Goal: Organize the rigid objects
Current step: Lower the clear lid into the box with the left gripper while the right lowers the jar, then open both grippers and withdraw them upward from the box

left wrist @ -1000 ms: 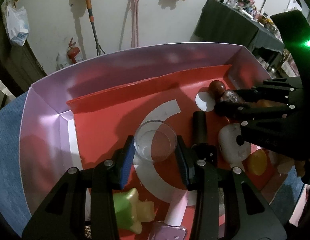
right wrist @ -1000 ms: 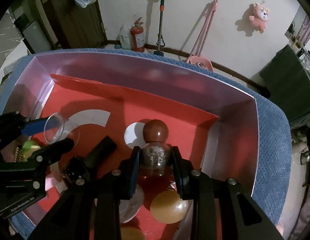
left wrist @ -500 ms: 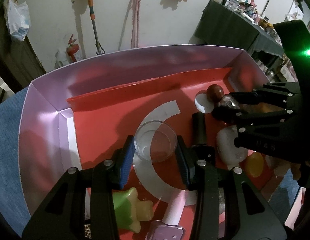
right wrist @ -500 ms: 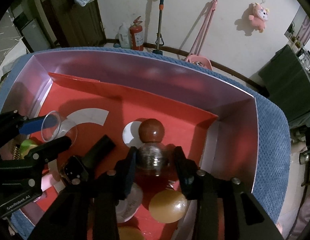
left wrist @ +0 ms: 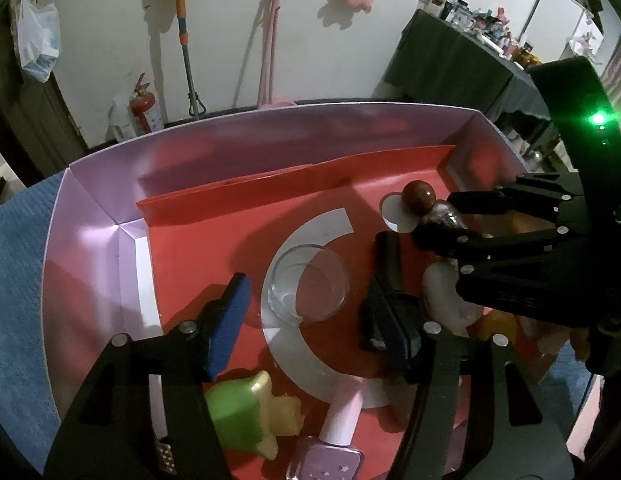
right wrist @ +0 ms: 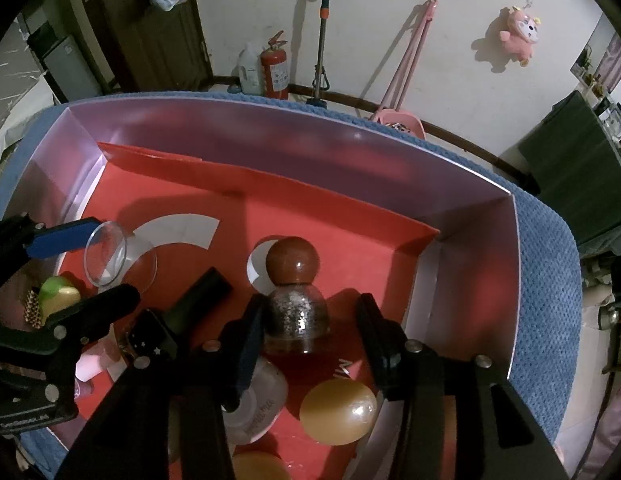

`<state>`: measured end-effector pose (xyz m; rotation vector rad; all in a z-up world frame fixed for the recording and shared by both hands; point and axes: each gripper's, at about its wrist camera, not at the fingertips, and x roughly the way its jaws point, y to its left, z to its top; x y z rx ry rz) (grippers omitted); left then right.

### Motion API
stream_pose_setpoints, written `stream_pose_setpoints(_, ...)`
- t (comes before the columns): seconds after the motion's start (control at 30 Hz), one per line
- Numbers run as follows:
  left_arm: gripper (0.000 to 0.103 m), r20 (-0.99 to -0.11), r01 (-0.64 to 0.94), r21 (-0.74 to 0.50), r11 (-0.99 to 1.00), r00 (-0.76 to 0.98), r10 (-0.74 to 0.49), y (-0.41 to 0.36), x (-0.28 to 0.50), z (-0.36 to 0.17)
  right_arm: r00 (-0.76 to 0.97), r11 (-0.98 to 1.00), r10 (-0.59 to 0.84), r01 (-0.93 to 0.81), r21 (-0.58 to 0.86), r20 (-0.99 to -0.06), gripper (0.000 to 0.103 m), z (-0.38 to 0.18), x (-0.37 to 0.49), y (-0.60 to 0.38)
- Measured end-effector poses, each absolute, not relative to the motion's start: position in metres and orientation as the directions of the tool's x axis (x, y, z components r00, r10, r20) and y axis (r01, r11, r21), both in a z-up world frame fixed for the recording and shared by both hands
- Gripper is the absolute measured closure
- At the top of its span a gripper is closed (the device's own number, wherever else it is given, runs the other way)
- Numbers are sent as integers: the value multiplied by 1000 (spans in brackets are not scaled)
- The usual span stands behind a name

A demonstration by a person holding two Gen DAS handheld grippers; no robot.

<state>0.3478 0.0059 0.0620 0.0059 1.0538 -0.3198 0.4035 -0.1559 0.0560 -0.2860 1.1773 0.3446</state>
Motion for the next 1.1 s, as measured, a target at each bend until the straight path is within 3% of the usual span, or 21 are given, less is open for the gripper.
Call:
stream_pose_setpoints(0.27, 43, -848, 249, -148, 957, 465, -252, 9, 343, 66, 354, 909, 113, -414, -47, -928, 47, 58, 402, -156)
stream_pose_setpoints(0.63, 30, -811, 239, -160, 958, 521, -266, 20, 324, 82, 385, 906, 95, -415, -81, -918, 40, 63, 389, -151)
stream_pose_setpoints(0.9, 29, -770, 216, -129, 968, 593, -235, 28, 303, 101, 464, 916, 99, -388, -102, -880, 27, 89, 370, -160)
stream_pose_setpoints(1.1, 18, -715, 178, -114, 977, 669, -205, 35, 279, 120, 566, 925, 127, -364, -109, -814, 18, 124, 339, -172)
